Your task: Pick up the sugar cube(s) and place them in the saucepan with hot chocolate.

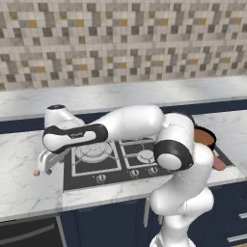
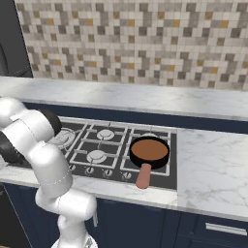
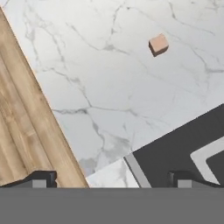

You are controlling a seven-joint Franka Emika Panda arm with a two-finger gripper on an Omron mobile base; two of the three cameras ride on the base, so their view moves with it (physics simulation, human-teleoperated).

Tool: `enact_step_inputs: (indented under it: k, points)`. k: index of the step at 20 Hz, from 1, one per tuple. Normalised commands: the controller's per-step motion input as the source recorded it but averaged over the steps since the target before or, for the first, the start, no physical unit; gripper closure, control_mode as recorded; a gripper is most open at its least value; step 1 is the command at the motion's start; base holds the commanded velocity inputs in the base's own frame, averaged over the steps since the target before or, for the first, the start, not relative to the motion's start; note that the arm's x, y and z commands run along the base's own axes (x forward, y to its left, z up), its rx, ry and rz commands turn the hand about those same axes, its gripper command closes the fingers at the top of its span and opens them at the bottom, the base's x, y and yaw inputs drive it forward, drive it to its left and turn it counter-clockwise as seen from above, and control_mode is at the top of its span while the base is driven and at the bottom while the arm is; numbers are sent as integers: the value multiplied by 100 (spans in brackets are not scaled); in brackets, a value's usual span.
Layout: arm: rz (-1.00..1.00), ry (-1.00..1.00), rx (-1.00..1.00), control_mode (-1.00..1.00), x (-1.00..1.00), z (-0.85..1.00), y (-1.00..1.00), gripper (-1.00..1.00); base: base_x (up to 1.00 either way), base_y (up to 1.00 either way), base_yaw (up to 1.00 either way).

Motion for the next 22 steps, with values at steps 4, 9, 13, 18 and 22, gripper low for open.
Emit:
enact_step_inputs:
  k: [4, 9, 13, 18, 22]
  points:
    - [0, 0, -14, -100, 28, -18, 25, -100, 0, 0, 0]
    - [0, 1, -12, -100, 25, -19, 27, -100, 0, 0, 0]
    - [0, 0, -10, -100, 17, -23, 23, -100, 0, 0, 0]
    - [0, 1, -10, -100, 19, -20, 19, -100, 0, 0, 0]
    - [-1, 0, -8, -100, 9, -17, 7, -100, 0, 0, 0]
